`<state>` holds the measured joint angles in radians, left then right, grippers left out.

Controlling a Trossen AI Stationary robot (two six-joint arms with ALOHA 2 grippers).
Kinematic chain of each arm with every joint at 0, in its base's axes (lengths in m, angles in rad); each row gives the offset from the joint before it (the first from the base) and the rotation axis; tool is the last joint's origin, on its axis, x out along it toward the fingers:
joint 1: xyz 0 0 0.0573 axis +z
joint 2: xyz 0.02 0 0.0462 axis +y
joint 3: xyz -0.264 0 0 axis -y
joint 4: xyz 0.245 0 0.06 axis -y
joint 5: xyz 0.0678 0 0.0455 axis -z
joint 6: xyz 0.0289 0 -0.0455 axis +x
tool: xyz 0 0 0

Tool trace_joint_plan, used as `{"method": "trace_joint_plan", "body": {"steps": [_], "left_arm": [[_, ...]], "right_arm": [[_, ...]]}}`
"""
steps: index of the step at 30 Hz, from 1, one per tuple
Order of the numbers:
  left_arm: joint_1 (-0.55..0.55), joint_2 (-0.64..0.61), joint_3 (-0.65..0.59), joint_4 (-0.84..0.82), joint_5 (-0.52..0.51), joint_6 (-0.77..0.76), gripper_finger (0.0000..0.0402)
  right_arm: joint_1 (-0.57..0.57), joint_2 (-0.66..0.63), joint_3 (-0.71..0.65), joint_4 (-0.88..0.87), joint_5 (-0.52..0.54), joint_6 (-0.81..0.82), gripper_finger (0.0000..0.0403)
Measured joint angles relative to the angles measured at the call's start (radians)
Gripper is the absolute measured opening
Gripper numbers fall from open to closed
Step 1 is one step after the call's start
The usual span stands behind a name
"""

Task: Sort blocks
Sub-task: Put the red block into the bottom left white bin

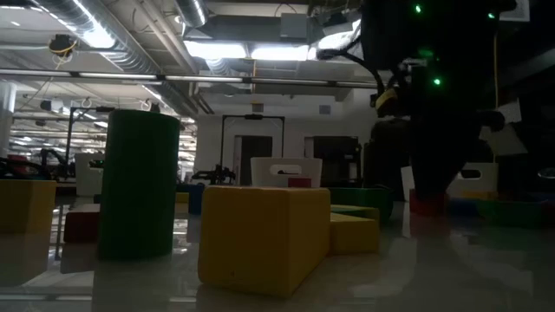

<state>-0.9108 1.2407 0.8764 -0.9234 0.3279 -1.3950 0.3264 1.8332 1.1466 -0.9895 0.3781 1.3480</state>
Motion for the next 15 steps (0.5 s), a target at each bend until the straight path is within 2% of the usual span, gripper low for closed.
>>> {"method": "trace_joint_plan", "body": {"steps": [8, 15], "left_arm": [[0.000, 0.000, 0.000, 0.007, -0.026, 0.014, 0.0175], [0.032, 0.000, 0.000, 0.172, -0.236, 0.103, 0.0175]], "right_arm": [[0.000, 0.001, 0.118, -0.003, 0.008, -0.123, 0.0127], [0.000, 0.001, 0.251, -0.006, 0.050, -0.249, 0.0128]]}}
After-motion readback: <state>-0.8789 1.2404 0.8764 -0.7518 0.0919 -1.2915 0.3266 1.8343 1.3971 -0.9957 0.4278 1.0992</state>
